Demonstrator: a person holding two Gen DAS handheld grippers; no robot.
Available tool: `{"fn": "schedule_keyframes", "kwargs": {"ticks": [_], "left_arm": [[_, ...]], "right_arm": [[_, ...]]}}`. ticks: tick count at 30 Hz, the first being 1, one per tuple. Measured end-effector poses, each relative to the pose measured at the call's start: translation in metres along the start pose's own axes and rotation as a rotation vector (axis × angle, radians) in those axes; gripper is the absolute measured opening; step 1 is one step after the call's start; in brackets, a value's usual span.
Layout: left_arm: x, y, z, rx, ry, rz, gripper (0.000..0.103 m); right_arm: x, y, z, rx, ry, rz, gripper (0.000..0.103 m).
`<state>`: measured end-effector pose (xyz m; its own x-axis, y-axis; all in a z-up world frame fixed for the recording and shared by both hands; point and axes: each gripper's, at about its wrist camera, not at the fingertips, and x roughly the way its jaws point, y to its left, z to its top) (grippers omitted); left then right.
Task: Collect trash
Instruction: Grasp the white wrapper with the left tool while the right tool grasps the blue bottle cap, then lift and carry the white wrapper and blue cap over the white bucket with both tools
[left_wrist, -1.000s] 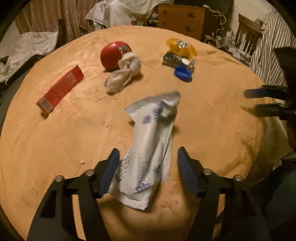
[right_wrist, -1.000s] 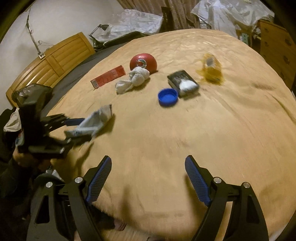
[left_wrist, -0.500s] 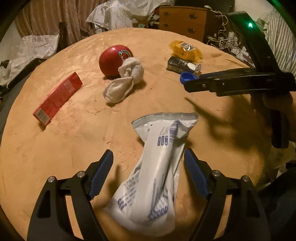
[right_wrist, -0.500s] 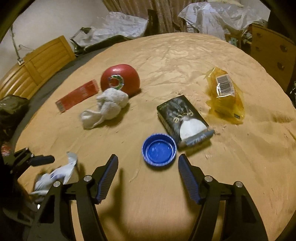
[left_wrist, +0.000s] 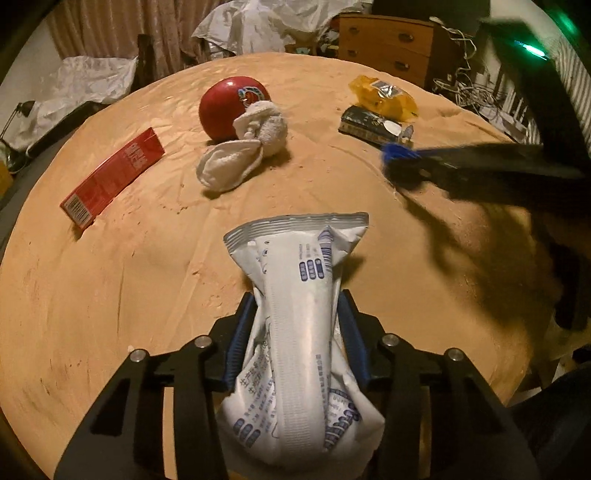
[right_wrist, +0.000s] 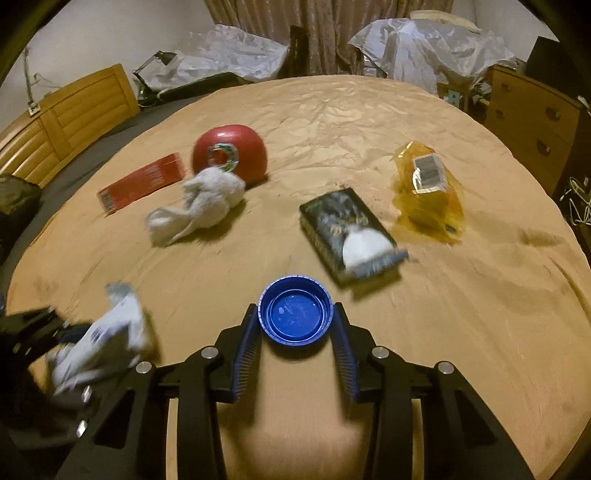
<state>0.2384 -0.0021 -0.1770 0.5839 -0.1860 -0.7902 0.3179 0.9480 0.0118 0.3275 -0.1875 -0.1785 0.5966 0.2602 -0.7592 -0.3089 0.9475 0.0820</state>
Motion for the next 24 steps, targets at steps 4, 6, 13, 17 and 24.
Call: {"fn": "schedule_keyframes", "kwargs": {"ticks": [4,6,13,17,24], "left_arm": [[-0.001,0.001,-0.002,-0.026,-0.006,0.006,0.044],[-0.001,0.001,-0.003,-0.036,-0.009,0.006,0.044],[-0.002,-0.002,-0.005,-0.038,-0.019,0.032,0.044],[-0.006,-0.003,-0.007,-0.054,-0.028,0.056,0.043],[-0.053,0.0,-0.011,-0.143,-0.14,0.118,0.041]], "right_arm": [[-0.029,0.01,-0.033,-0.04,0.01,0.001,0.041],[-0.041,0.015,-0.05,-0.05,0.015,-0.006,0.041],[-0.046,0.025,-0.075,-0.051,0.02,-0.028,0.041],[-0.048,0.027,-0.078,-0.057,0.008,-0.038,0.041],[-0.095,0.036,-0.075,-0.06,-0.108,-0.033,0.041]]}}
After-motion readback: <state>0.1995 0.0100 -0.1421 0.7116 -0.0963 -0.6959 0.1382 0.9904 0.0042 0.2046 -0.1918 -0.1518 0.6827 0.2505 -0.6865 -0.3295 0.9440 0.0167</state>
